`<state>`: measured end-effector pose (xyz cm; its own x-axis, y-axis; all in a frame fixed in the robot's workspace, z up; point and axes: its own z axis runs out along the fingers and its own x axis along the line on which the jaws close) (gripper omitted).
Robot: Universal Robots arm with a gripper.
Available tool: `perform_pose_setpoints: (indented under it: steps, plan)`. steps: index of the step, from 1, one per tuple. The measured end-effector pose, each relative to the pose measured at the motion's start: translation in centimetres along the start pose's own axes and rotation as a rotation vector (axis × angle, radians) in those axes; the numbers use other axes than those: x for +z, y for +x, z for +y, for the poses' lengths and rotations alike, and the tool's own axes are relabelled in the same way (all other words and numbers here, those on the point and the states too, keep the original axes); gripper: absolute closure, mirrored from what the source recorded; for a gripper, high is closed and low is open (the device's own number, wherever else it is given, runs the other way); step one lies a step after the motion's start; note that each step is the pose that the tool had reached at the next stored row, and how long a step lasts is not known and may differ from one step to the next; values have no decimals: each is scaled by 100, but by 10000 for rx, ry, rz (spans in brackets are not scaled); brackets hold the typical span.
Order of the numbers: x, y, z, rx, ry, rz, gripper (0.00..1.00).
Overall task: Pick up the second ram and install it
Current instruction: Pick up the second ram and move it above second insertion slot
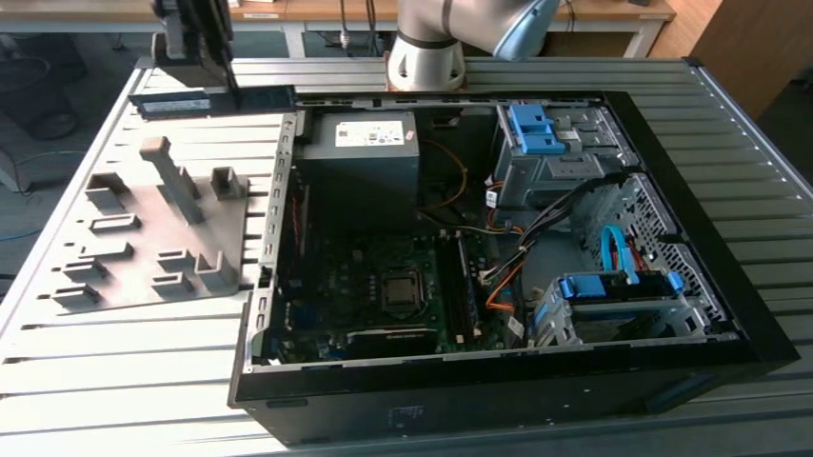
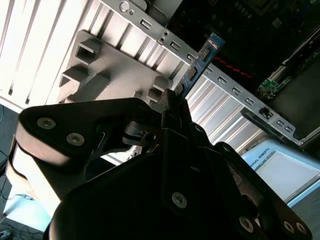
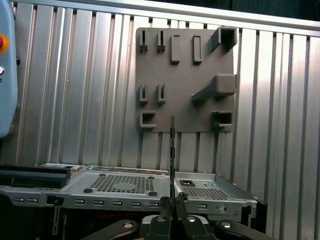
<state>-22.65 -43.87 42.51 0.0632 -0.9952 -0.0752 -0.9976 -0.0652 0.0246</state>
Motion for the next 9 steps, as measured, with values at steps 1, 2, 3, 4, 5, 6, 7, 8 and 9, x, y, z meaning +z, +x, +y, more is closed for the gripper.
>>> perform_pose_setpoints:
  steps: [1,2,3,4,5,6,7,8,9]
  plan:
    - [-1,2,-24,1,0,0,86]
    - [-1,3,-51,0,0,0,86]
    - [-2,5,-79,1,-1,0,86]
    - [-3,7,-105,1,-1,-1,86]
    - [-4,8,-132,0,-1,0,86]
    - [-4,10,-160,0,-2,-1,86]
    - [-5,12,-187,0,-2,-1,86]
    - [-6,13,-213,0,-2,-1,86]
    - [-7,15,-239,0,-2,0,86]
